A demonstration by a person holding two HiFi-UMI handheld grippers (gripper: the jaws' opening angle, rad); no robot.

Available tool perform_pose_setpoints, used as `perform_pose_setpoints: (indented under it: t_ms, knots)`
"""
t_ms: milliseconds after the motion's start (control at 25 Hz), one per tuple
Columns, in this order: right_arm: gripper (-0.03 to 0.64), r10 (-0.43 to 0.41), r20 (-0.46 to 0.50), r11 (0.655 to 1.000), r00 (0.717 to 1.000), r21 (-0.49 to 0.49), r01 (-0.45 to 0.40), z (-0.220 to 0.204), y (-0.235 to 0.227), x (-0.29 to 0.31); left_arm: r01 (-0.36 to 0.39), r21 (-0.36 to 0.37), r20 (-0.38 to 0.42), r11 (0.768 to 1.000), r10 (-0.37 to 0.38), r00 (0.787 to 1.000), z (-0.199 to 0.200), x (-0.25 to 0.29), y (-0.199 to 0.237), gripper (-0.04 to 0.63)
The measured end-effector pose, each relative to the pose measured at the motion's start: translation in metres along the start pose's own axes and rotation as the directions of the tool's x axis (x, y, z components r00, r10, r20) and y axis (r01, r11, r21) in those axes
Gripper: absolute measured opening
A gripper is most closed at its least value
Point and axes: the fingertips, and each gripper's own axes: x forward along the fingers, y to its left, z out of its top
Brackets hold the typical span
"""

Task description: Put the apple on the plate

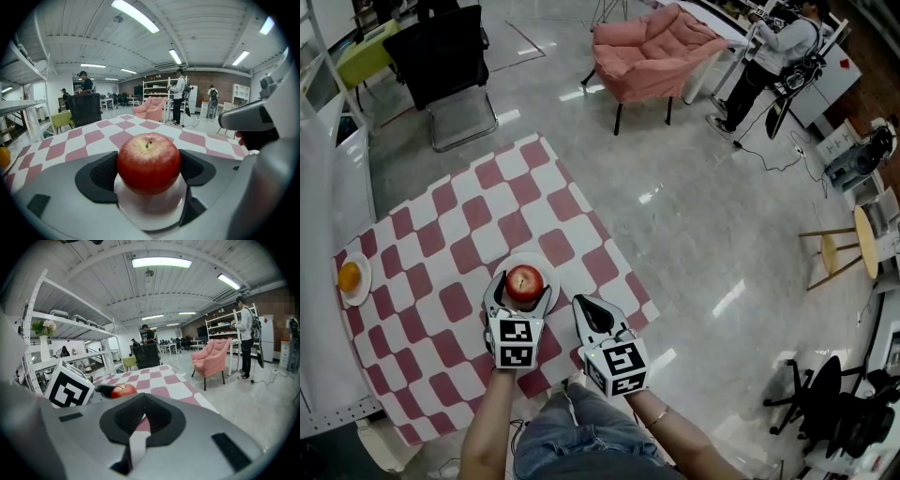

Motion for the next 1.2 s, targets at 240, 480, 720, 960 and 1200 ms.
perform_pose_setpoints:
  t_ms: [240,480,720,960,1200]
  knots:
    - [0.011,-0.001,-0.001,1.000,1.000,0.003,0.001,0.001,-0.002,0.001,0.015,0.013,0.000,1.000,-0.015,1.000,0.001,0.001,-0.003,0.405]
    - [0.011,-0.001,-0.001,1.000,1.000,0.003,0.001,0.002,-0.003,0.002,0.011,0.030,0.005,0.999,-0.011,1.000,0.001,0.002,-0.005,0.405]
    - [0.011,0.003,0.005,1.000,1.000,0.001,-0.003,0.004,-0.003,0.000,0.006,0.039,0.019,0.999,-0.006,1.000,0.004,-0.001,-0.008,0.407]
    - [0.011,0.005,0.015,1.000,1.000,-0.003,-0.005,0.005,-0.001,-0.005,0.002,0.030,0.043,1.000,-0.004,0.999,0.013,-0.010,-0.010,0.407]
    - [0.011,0.008,0.026,1.000,1.000,-0.005,-0.008,0.007,0.002,-0.011,-0.017,0.027,0.067,0.999,0.015,0.998,0.020,-0.020,-0.008,0.406]
